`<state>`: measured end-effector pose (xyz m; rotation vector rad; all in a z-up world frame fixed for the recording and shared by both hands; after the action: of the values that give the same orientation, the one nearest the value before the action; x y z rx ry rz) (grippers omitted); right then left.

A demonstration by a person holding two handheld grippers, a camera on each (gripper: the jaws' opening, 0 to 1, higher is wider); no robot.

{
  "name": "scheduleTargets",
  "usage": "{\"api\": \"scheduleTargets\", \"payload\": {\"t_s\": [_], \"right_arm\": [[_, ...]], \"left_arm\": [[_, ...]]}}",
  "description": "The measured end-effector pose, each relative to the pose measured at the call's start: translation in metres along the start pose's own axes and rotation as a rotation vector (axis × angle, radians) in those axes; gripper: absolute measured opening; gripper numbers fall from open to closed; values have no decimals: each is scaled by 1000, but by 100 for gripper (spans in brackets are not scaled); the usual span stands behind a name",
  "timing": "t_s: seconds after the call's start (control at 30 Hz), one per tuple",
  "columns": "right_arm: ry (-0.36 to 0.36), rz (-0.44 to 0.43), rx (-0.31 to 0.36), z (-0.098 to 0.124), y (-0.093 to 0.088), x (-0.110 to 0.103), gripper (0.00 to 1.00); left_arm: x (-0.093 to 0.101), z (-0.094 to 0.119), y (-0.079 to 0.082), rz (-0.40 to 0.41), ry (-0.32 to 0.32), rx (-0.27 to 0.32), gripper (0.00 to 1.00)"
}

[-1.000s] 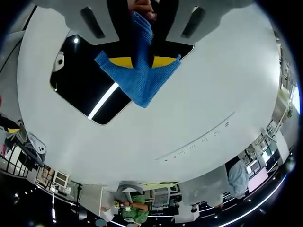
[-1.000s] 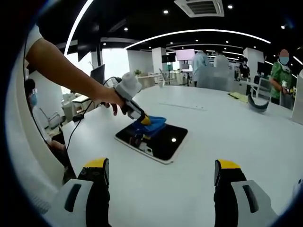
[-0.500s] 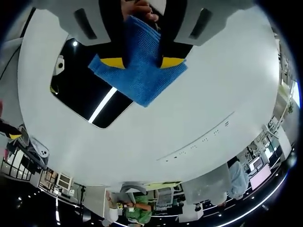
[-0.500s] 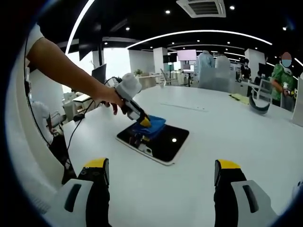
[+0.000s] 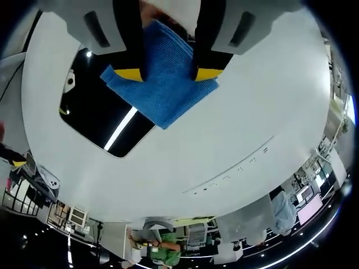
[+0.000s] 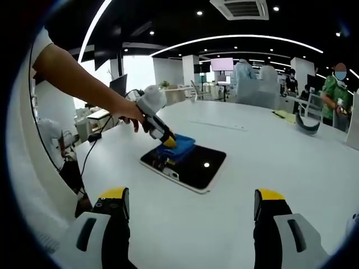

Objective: Wipe the mirror surface with the cleaning cloth until all visible marks leave the cleaned area.

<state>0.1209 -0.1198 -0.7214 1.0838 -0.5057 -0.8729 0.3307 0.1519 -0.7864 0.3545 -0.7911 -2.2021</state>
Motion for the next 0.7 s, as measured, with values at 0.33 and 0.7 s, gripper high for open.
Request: {"api": "scheduleTargets", "payload": {"t_s": [0.33, 0.7], "right_arm": [[-5, 0, -2, 4, -2, -4, 92], [-3, 4, -4, 5, -2, -9, 92]], "left_arm": [[0, 3, -2, 15, 18, -2, 33], [-8, 10, -9, 47, 47, -8, 34]]}}
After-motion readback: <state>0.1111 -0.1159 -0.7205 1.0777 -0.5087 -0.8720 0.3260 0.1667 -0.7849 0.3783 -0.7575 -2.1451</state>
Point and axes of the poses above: the point that each gripper's makers call its tool centre point, and the gripper's own axes: z roughly backward along the fingers, x roughly to its right, y roughly out of its top, the point moved 7 cm from there along z, roughly backward along the fingers, and after that the axes turned 3 degrees about x, right-handed, at the moved point
